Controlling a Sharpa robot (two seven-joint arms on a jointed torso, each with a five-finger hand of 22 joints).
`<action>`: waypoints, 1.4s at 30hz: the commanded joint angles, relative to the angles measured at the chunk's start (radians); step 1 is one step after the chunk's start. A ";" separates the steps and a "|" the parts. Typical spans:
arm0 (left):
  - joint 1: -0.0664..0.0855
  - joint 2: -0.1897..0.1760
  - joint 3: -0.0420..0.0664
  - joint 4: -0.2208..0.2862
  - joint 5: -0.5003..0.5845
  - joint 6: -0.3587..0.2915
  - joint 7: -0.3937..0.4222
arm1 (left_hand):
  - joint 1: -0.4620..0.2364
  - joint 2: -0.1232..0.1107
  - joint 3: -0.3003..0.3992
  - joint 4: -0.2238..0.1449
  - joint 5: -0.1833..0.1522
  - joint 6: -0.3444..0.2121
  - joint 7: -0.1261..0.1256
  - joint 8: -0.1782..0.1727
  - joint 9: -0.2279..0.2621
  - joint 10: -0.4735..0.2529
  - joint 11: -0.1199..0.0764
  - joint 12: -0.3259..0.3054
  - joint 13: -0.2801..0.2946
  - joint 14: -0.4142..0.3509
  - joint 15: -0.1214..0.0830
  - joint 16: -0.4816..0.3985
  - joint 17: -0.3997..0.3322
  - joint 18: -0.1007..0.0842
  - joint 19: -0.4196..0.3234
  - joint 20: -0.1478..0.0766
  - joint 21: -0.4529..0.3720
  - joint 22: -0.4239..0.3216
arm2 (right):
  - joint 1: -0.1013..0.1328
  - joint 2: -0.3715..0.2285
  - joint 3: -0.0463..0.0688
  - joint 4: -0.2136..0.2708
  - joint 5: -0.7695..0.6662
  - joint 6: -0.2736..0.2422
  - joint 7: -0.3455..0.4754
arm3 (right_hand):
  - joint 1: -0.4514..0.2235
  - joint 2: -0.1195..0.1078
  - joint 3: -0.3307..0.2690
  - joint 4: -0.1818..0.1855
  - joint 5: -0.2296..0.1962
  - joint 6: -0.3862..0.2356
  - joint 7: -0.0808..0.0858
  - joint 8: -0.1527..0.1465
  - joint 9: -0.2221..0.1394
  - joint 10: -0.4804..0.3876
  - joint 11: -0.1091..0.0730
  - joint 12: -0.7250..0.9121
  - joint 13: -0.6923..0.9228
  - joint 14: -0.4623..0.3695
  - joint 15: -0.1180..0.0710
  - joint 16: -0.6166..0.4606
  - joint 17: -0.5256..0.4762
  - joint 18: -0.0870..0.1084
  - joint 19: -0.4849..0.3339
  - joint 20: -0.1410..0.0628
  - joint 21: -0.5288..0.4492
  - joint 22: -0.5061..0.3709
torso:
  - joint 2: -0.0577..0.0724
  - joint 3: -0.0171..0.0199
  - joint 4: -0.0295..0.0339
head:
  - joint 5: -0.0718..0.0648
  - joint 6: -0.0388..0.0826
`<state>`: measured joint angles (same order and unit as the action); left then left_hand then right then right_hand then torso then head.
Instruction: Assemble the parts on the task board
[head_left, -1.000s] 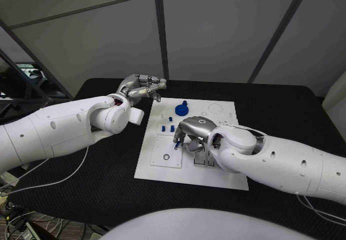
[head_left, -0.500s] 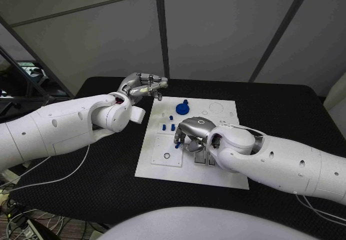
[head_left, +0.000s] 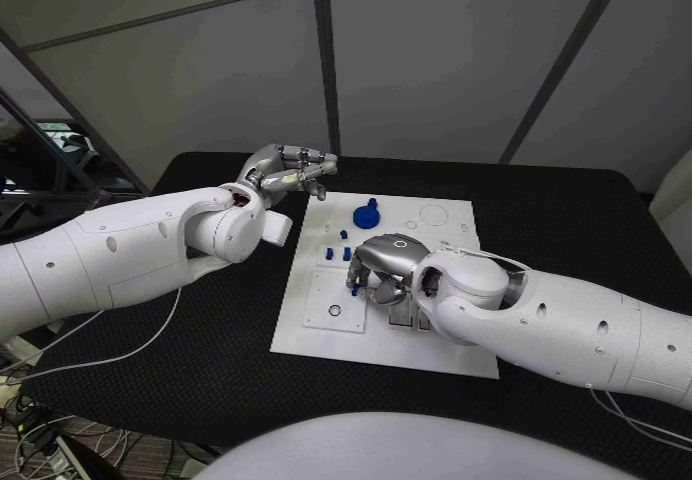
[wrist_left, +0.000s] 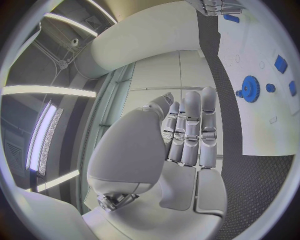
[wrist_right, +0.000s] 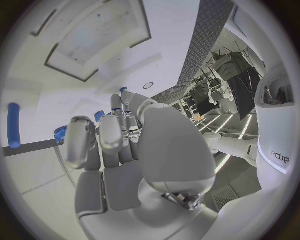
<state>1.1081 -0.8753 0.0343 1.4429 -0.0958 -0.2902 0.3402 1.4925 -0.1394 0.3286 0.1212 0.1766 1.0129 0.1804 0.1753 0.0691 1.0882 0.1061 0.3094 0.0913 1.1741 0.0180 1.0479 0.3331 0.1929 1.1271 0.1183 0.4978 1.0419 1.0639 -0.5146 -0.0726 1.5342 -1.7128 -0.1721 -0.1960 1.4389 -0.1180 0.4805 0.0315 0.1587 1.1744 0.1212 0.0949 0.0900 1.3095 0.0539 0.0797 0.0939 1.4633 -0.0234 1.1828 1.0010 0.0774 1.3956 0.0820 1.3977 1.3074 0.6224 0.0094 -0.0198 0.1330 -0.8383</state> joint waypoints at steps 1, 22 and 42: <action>0.002 0.002 0.001 0.001 0.003 0.012 0.011 | -0.008 0.001 0.006 0.001 0.002 -0.007 0.000 -0.002 -0.001 -0.006 -0.001 0.003 -0.001 -0.004 0.005 -0.005 -0.002 -0.013 -0.004 0.001 -0.004 0.001 | -0.002 -0.001 -0.019 0.002 -0.011 0.027 -0.008 | -0.012 -0.003 -0.009 -0.001 0.006 0.003 0.006 0.002 0.002 -0.001 0.000 -0.005 0.001 0.026 -0.001 0.005 -0.002 -0.018 0.005 0.003 0.005 0.044 | 0.000 0.0001 -0.0012 | 0.000 0.000; 0.002 0.007 0.001 -0.004 0.003 0.015 0.007 | -0.010 0.003 0.009 0.000 0.002 -0.008 0.001 -0.001 0.000 -0.007 -0.001 0.005 -0.001 -0.004 0.006 -0.005 -0.002 -0.013 -0.004 0.002 -0.005 0.001 | -0.002 -0.011 -0.041 0.000 -0.012 -0.093 -0.013 | -0.064 -0.053 -0.047 0.016 0.024 -0.138 0.040 -0.033 -0.024 -0.214 0.051 -0.010 -0.030 -0.043 0.041 -0.104 -0.170 0.026 -0.145 0.040 -0.139 -0.123 | -0.001 0.0010 0.0001 | -0.001 0.002; 0.001 0.005 0.001 -0.011 0.003 0.025 -0.002 | -0.011 0.003 0.010 -0.001 0.001 -0.008 0.001 0.000 0.000 -0.008 -0.001 0.006 -0.001 -0.004 0.006 -0.005 -0.002 -0.013 -0.004 0.002 -0.005 0.001 | 0.002 -0.201 0.019 0.159 0.013 -0.220 -0.035 | -0.077 -0.068 -0.079 0.032 0.011 -0.152 0.032 -0.028 -0.021 -0.217 0.044 0.026 -0.026 -0.039 0.037 -0.100 -0.179 0.027 -0.140 0.041 -0.142 -0.124 | -0.001 0.0011 -0.0022 | -0.020 0.028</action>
<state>1.1080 -0.8707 0.0343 1.4321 -0.0953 -0.2804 0.3366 1.4884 -0.1352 0.3341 0.1214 0.1767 1.0131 0.1803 0.1753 0.0692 1.0882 0.1061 0.3093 0.0914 1.1741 0.0180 1.0480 0.3325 0.1929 1.1272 0.1183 0.4978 1.0418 1.0636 -0.7101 -0.0562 1.6854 -1.7103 -0.3538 -0.2139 1.3618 -0.1775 0.4068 0.0640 0.1732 1.0227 0.1585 0.0658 0.0680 1.0915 0.1034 0.1034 0.0666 1.4254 0.0179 1.0822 0.8225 0.0933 1.2541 0.1230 1.2613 1.1834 0.6199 0.0102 -0.0226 0.1197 -0.8152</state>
